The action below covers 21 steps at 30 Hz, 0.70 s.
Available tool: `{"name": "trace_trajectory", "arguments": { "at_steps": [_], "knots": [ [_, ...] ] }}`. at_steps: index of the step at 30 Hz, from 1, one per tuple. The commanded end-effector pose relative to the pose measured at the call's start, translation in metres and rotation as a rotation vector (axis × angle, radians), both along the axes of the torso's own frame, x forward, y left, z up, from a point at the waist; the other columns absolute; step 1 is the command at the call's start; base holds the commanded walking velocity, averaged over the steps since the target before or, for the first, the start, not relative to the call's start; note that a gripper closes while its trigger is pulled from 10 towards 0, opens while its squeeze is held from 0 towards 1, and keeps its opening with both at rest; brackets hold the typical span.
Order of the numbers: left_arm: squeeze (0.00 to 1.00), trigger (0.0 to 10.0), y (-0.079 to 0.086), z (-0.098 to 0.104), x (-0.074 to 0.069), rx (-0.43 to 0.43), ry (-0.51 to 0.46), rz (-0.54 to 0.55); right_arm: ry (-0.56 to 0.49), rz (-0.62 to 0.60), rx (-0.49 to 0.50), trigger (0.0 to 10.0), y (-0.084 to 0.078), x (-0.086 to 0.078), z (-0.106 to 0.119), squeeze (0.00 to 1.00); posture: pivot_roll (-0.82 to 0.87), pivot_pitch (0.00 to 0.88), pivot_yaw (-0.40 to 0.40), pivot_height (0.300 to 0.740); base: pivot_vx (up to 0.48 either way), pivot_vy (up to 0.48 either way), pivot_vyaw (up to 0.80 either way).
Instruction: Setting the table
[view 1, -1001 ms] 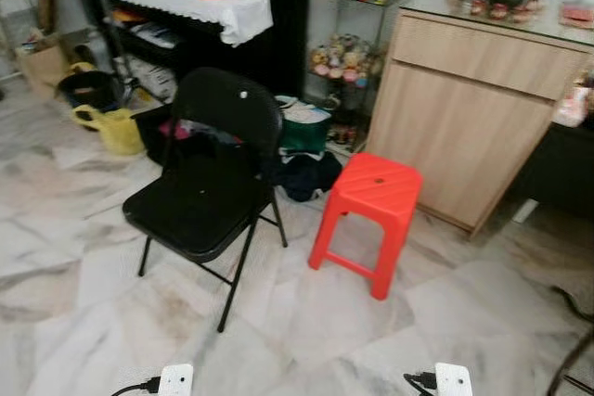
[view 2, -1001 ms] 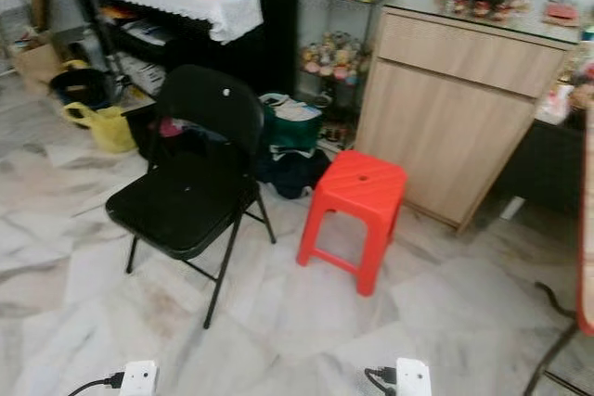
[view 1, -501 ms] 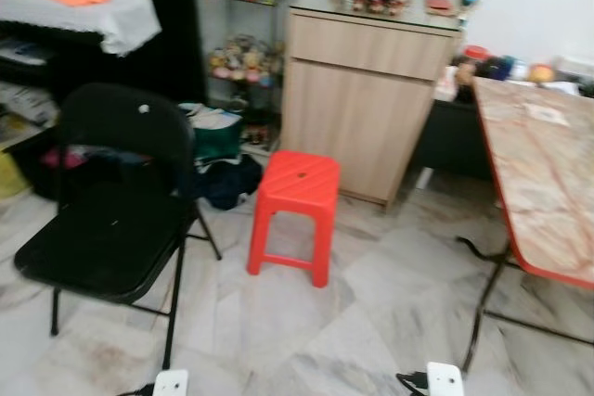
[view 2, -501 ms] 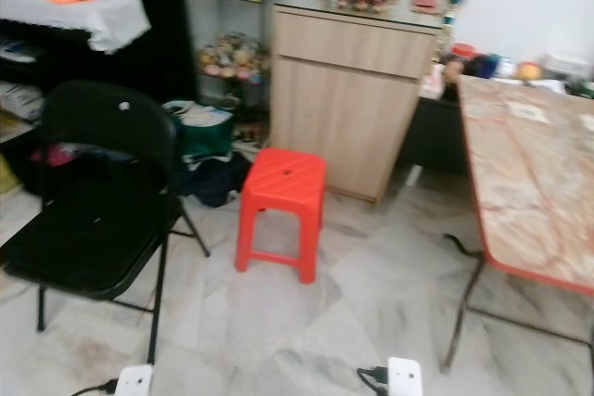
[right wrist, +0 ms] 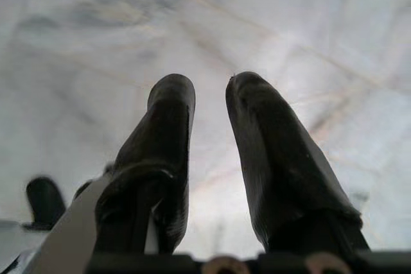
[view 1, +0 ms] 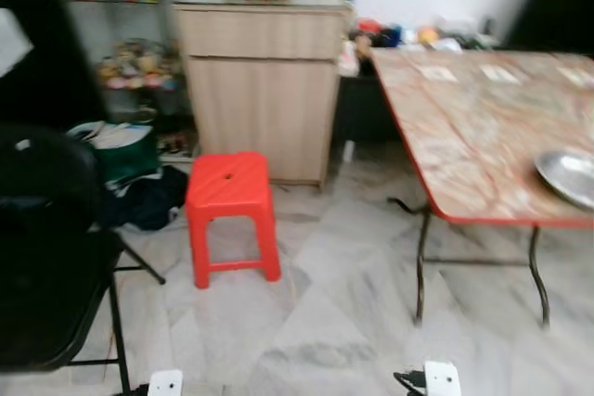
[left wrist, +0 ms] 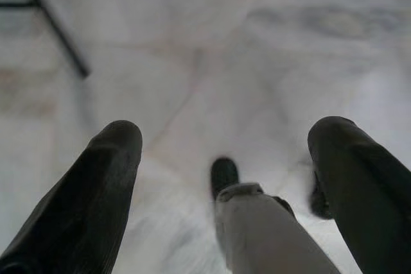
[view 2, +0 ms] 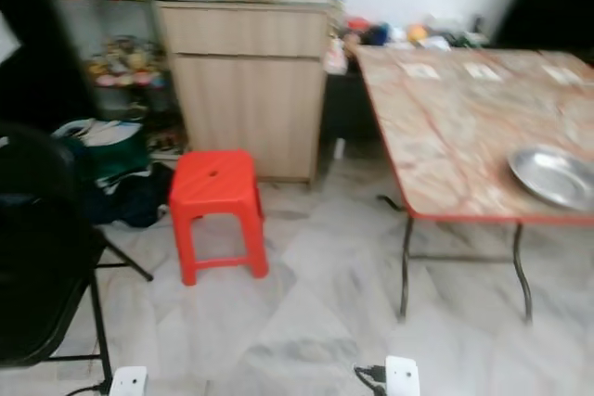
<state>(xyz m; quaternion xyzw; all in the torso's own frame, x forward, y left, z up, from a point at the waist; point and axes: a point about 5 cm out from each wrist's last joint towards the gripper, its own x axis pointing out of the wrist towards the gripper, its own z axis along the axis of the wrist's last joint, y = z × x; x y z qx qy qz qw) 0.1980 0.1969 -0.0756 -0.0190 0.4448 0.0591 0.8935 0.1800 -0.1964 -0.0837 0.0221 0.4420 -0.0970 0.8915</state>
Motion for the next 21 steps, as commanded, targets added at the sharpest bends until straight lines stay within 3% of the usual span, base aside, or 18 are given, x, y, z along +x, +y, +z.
{"name": "trace_trajectory", "arguments": {
  "at_steps": [1,9,21],
  "knots": [
    [0.00,10.0,0.0175,-0.0125,-0.0342,-0.036,0.057,0.035,0.006,0.059,0.078,10.0,-0.0005,0.0146,0.0062,0.00,0.11,0.013,-0.047,0.740,0.000,0.000,0.00],
    [0.00,10.0,0.0121,-0.0122,-0.0315,-0.041,0.052,-0.010,-0.010,0.047,0.075,10.0,-0.0013,0.0165,0.0075,0.00,0.11,0.029,-0.049,0.740,0.000,-0.070,0.00],
    [0.00,10.0,0.0097,-0.0118,-0.0294,-0.044,0.049,-0.006,-0.014,0.051,0.074,10.0,-0.0008,0.0191,0.0087,0.00,0.11,0.045,-0.054,0.740,0.000,-0.472,0.00]
  ]
}}
